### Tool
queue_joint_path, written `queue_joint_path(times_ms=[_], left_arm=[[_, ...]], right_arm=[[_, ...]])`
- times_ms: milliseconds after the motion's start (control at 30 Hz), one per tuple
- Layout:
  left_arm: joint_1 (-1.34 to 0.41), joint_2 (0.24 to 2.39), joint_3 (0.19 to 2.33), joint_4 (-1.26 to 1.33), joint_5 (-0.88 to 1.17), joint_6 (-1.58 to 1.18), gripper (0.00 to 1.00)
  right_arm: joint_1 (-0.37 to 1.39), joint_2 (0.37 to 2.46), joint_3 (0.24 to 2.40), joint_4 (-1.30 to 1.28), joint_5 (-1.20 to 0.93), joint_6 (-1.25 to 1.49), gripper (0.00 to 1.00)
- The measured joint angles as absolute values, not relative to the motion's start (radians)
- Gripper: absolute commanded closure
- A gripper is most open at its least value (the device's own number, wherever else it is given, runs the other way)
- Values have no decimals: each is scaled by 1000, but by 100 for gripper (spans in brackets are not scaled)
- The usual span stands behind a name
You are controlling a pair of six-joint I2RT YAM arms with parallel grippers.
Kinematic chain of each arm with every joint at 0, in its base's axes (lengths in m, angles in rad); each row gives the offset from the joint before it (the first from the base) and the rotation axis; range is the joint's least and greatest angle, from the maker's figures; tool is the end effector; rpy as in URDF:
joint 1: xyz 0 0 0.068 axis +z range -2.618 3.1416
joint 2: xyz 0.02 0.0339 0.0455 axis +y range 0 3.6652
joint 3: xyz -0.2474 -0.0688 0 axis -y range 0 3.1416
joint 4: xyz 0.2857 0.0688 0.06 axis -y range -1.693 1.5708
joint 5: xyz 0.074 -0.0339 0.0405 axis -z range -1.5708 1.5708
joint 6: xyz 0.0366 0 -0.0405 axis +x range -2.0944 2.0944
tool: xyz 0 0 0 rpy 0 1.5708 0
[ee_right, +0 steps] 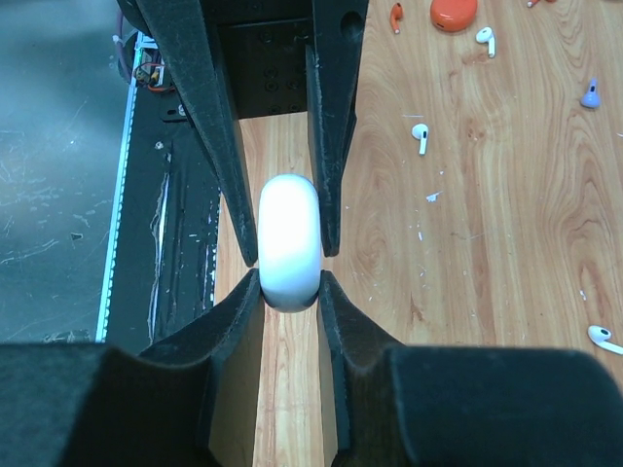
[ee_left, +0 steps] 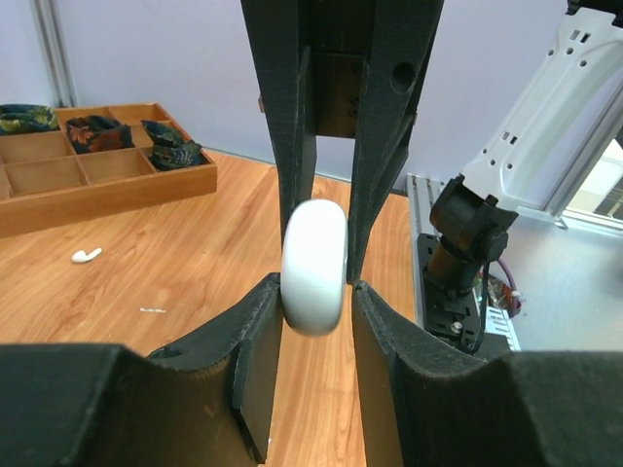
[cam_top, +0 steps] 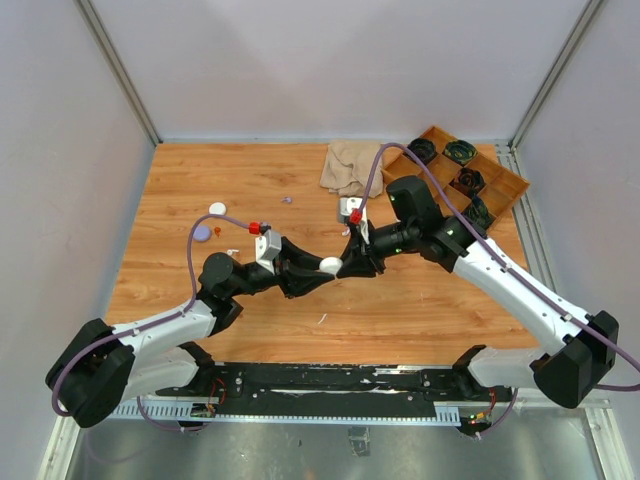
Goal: Insert the wireless bluetooth earbuds into the charging case
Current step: Pick up the charging case at the center of the board.
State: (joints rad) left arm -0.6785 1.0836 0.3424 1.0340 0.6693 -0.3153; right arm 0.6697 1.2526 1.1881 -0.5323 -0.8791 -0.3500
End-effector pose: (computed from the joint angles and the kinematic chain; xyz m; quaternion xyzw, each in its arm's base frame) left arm 0.1833 -0.1770 0.2131 0.3610 0.5064 -0.5336 0.5731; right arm 0.2272 0.2158 0.3352 -0.5641 0.6008 0.4387 0.3582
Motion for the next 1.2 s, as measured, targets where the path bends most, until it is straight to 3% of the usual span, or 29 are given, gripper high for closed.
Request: queue_joint_path(times_ms=[267,600,867,1133,1200], left_arm=[[-678,1084,342,1029,671,-316,76],[-678,1083,343,1026,666,-310,59],[-678,1082,343,1010,665,-305,58],[-678,1081,343,1001,655,-299,84],[-678,1081,343,1000,655,-298,91]], right_arm=[[693,1270,1193,-551,-854,-368,99],[696,1270,1204,-561,-833,-372,99],[696,1270,1209,-561,-820,-372,99],[696,1270,1214,-564,-818,-373,98],[696,1270,1214,-565,-818,-375,90]])
